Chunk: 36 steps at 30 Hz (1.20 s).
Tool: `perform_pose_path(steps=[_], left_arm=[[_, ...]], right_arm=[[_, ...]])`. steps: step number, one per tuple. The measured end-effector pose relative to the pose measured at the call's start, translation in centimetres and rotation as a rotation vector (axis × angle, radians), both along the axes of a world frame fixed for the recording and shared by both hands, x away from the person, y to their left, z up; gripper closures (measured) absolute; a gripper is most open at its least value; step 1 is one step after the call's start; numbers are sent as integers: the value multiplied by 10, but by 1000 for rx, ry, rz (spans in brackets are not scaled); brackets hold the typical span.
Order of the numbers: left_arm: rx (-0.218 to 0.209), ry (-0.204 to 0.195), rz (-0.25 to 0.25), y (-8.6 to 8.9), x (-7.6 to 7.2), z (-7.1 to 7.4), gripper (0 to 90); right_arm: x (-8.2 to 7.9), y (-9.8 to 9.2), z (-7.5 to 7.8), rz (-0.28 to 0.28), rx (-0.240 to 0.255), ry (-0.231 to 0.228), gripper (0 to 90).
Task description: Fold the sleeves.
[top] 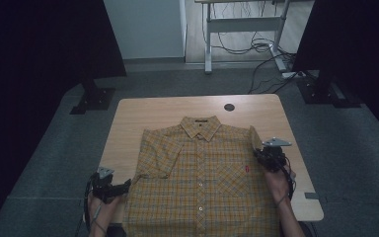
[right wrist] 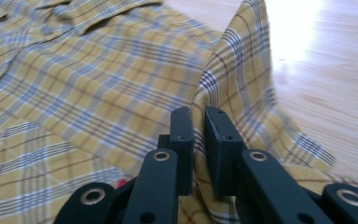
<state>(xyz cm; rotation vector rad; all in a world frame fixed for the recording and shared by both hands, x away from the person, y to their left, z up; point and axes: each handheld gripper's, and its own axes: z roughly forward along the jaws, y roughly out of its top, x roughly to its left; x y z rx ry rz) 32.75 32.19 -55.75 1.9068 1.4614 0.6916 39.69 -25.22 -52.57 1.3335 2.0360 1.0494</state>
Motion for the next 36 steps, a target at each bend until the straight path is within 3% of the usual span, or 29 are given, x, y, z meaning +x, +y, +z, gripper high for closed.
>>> perform_pose_path(steps=[5, 11, 16, 20, 24, 36], left_arm=[[-1, 0, -3, 0, 0, 0, 88], [-1, 0, -5, 0, 0, 0, 88], [-1, 0, -8, 0, 0, 0, 87], [-1, 0, -10, 0, 0, 0, 88], [-1, 0, -10, 0, 0, 0, 88], [0, 1, -10, 0, 0, 0, 87]], right_arm=[[5, 17, -11, 32, 0, 44, 805], [11, 24, -30, 55, 6, 112, 783], [10, 27, -31, 53, -1, 102, 759], [10, 24, -30, 63, 42, 117, 716], [7, 19, -20, 74, 104, 89, 682], [-1, 6, 2, 51, 127, 13, 593]])
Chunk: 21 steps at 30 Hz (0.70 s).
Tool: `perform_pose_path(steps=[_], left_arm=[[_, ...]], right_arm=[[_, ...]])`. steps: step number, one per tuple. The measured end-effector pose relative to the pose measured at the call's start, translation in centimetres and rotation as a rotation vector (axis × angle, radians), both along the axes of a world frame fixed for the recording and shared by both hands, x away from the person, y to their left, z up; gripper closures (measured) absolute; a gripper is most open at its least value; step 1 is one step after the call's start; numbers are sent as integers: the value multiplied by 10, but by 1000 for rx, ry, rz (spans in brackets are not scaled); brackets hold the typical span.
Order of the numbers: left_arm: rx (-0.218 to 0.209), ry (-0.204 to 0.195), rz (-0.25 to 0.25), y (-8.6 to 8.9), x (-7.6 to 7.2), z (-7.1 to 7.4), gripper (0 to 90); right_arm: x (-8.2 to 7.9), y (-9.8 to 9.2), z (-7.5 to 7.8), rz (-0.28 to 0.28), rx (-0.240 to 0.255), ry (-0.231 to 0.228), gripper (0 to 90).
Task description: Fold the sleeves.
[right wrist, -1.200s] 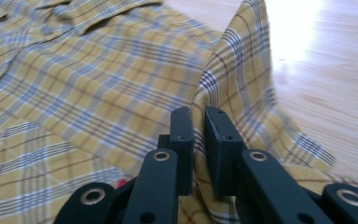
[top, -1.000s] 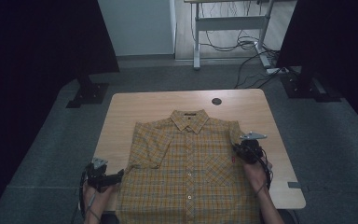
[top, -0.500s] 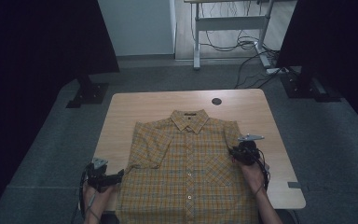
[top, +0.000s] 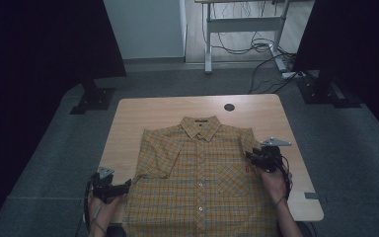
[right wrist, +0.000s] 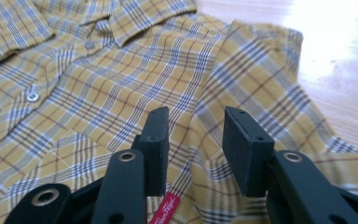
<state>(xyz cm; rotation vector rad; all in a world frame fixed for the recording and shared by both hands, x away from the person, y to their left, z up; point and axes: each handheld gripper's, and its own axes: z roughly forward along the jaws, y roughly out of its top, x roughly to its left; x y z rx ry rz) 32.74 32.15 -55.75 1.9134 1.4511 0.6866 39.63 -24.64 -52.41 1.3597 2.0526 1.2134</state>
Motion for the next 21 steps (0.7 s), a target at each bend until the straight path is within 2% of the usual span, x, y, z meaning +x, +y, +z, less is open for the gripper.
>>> perform_pose_path(steps=[4, 12, 17, 21], left_arm=[[0, 0, 0, 0, 0, 0, 87], [0, 0, 0, 0, 0, 0, 88], [0, 0, -1, 0, 0, 0, 87], [0, 0, -1, 0, 0, 0, 87]], right_arm=[[-1, -1, 2, -5, -5, -7, 585], [1, -22, 4, -84, -65, -16, 408], [1, -35, 4, -131, -62, -19, 326], [-1, -43, 7, -151, -54, -31, 295]])
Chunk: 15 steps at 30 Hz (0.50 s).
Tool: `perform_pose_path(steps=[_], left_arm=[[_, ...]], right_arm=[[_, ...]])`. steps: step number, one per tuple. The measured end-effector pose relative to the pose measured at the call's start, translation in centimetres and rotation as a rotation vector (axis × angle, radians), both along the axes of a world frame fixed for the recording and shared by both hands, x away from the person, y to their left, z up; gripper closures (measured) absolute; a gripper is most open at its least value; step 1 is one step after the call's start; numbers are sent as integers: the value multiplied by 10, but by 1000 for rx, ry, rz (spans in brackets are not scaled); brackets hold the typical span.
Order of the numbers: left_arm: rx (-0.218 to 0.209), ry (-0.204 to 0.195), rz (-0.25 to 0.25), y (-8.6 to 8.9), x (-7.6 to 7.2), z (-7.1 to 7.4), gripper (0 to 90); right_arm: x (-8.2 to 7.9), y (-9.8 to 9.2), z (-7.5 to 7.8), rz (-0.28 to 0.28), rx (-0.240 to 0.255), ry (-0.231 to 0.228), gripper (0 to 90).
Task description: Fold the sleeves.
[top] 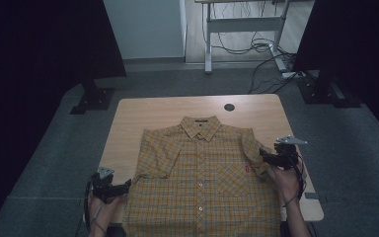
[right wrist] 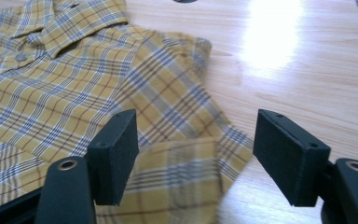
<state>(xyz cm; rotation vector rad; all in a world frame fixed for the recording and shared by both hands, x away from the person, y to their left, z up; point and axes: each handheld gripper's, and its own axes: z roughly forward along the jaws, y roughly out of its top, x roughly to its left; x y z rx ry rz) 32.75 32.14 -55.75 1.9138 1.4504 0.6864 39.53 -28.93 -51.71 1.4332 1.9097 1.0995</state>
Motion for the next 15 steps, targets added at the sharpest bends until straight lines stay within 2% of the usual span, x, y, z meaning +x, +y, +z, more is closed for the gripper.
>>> perform_pose_path(steps=[15], left_arm=[[0, 0, -1, 0, 0, 0, 87]], right_arm=[[-6, -36, 1, -94, 32, -5, 257]])
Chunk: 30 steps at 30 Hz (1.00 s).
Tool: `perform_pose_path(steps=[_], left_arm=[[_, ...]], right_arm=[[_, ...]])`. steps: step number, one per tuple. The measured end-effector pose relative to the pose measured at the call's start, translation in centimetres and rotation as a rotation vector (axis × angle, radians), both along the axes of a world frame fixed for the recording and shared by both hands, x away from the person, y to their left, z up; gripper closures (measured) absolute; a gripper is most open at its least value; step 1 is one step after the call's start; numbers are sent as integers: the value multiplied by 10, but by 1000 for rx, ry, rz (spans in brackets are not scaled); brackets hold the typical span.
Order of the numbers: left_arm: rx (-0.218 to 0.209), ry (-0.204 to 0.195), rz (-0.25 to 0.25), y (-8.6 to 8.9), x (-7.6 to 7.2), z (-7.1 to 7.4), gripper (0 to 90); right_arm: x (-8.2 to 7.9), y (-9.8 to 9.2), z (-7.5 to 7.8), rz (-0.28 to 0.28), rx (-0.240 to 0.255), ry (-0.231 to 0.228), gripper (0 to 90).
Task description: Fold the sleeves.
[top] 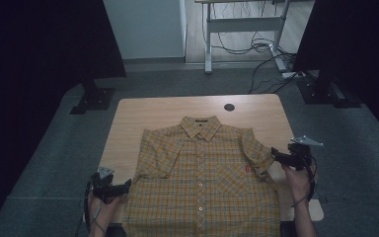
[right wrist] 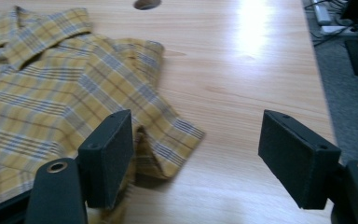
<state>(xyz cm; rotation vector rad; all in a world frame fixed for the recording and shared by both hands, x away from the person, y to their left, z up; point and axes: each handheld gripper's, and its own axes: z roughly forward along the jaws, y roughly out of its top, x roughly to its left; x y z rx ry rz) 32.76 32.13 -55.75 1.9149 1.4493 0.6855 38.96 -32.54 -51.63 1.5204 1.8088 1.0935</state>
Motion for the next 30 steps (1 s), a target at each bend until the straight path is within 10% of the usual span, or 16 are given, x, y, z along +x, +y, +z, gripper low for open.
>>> perform_pose_path(steps=[16, 30], left_arm=[[0, 2, -3, 0, 0, 0, 82], [1, 2, -6, 0, 1, 0, 77]], right_arm=[[4, -7, -35, -8, -47, 136, 228], [1, 38, -22, 120, -60, 96, 218]])
